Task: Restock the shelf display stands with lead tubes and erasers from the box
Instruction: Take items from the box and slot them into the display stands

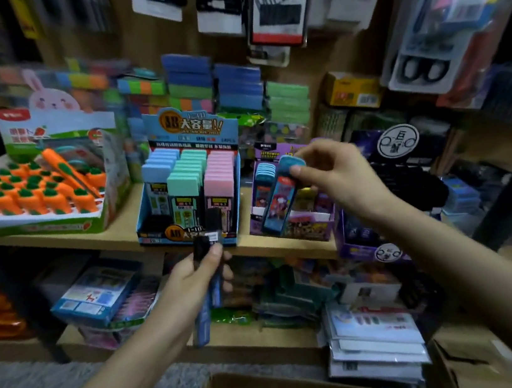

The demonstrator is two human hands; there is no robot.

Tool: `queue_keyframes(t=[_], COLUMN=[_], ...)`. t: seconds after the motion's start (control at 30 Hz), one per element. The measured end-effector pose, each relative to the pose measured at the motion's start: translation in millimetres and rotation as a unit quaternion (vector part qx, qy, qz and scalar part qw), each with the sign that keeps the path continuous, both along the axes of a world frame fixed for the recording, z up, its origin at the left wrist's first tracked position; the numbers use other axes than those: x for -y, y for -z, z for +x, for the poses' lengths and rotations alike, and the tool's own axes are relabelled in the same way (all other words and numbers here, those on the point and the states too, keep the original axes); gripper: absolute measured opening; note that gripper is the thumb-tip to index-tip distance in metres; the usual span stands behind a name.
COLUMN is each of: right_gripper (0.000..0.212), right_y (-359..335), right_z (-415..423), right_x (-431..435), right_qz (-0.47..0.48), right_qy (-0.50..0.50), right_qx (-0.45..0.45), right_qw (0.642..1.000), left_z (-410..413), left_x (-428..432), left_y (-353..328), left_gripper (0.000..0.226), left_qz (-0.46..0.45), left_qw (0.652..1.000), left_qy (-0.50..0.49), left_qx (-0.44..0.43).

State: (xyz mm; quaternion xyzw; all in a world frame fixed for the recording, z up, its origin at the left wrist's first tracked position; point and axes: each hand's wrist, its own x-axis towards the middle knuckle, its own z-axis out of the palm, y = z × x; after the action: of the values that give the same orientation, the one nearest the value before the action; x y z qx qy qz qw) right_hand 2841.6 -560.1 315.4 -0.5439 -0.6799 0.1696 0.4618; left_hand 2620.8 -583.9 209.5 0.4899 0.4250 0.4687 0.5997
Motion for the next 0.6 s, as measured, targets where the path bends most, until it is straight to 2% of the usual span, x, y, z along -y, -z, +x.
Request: queue_keyframes(t=[0.07, 0.17, 0.27, 0.5, 0.6], right_gripper=[0.003, 0.01, 0.015, 0.017, 0.023], right_y=[-6, -4, 4, 21, 27], right_z=[2, -3, -11, -14, -11], right_x=[-19, -42, -59, -78, -81], right_qz=[0.028, 0.052, 0.055, 0.052, 0.091], right_qy=[0.032, 0.049, 0.051, 0.05, 0.079], right_qx=[0.072, 0.157, 0.197, 0.276, 0.34], right_qw=[0.996, 0.985, 0.977, 0.958, 0.933], left_z=[-4, -10, -11, -19, -21], left_x=[-7, -12, -11, -6, -5], left_y=[-3, -2, 2, 1, -1], left_gripper=[0.029, 0.035, 0.037, 0.039, 0.039], left_qz=[-0.002, 0.005, -0.006, 0.002, 0.002], left_qw=[1.0, 0.999, 0.998, 0.999, 1.0], left_qy=[-0.012, -0.036, -0.058, -0.03, -0.018], left_qx=[0.008, 0.013, 0.018, 0.014, 0.009])
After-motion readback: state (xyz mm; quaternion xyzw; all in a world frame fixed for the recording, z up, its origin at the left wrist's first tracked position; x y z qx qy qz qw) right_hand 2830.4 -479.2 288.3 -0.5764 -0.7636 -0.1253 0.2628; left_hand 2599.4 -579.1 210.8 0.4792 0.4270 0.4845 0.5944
